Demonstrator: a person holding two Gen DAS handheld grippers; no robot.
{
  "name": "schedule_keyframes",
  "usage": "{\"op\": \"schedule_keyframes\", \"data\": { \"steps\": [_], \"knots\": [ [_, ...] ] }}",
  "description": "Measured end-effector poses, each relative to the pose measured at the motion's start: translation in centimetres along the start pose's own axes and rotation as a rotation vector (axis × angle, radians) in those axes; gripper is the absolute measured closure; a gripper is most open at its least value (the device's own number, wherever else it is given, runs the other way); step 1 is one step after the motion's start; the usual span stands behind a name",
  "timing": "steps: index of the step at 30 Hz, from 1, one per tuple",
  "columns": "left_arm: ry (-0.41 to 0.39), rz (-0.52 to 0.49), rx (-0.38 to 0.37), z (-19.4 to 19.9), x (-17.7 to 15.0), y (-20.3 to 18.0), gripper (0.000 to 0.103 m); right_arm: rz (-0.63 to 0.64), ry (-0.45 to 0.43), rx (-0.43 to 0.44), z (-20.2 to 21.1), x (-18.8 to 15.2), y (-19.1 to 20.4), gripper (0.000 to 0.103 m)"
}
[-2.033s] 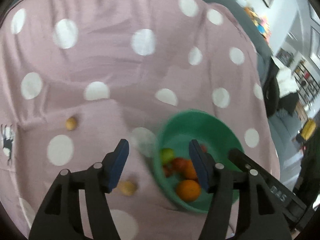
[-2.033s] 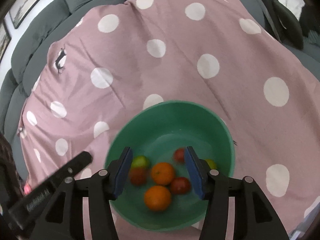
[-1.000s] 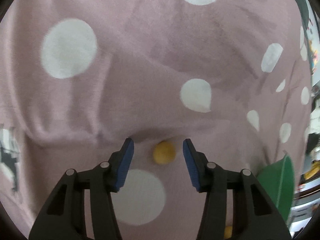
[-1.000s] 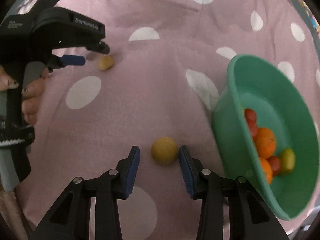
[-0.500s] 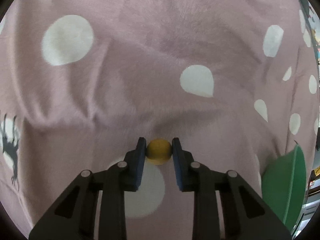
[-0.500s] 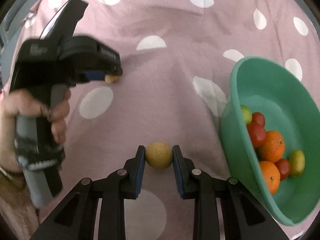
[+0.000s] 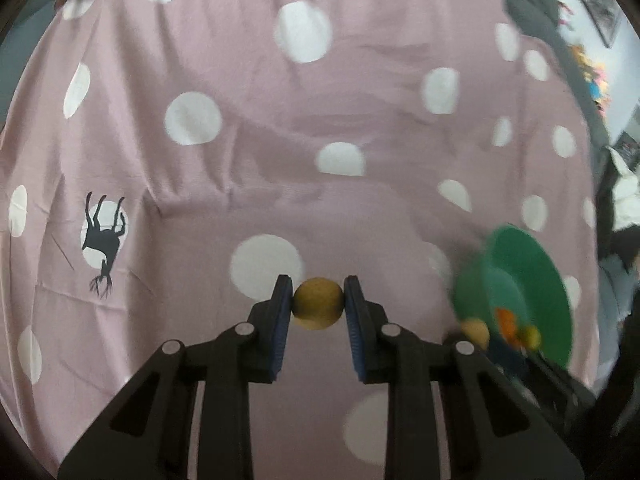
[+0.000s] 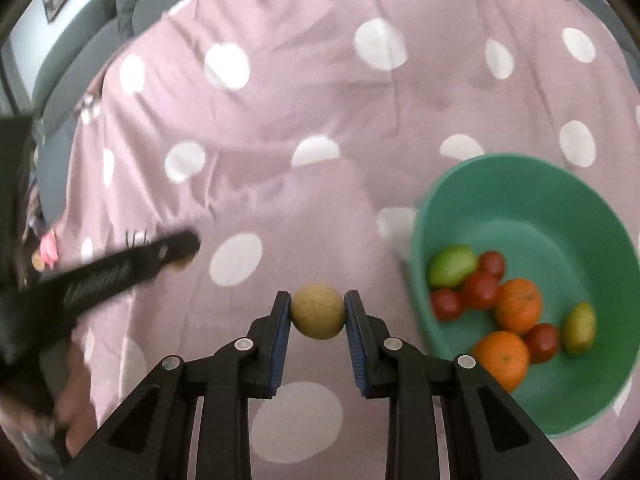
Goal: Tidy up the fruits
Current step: 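Carry both small yellow fruits over the green bowl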
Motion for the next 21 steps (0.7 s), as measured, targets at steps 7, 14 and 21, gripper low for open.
{"op": "schedule_keyframes", "data": {
  "steps": [7, 14, 21],
  "knots": [
    [-0.072, -0.074, -0.028, 2.6, -0.2, -5.9, 0.077, -0.115, -0.128, -0.001, 4.3, 3.0, -3.9, 0.075],
    [-0.083, -0.16, -0.088, 2.0, 0.3, -11.4, 0.077, -0.204, -0.218, -0.056, 7.3, 4.8, -8.6, 0.075],
    [-0.041, -0.224, -0.11, 0.0, 0.2, -15.2, 0.077, -0.283, -0.207, -0.106, 7.0, 5.0, -12.2, 0.075]
  ]
}}
Point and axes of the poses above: each gripper's, at about its wrist camera, not at the fingertips, and z roughly against the way its jaws point, y to its left, x to its top, the point moved 8 cm from there along -z, roughly the way its jaws point, and after that the axes turned 15 degrees about -z, right-handed, at the moved point
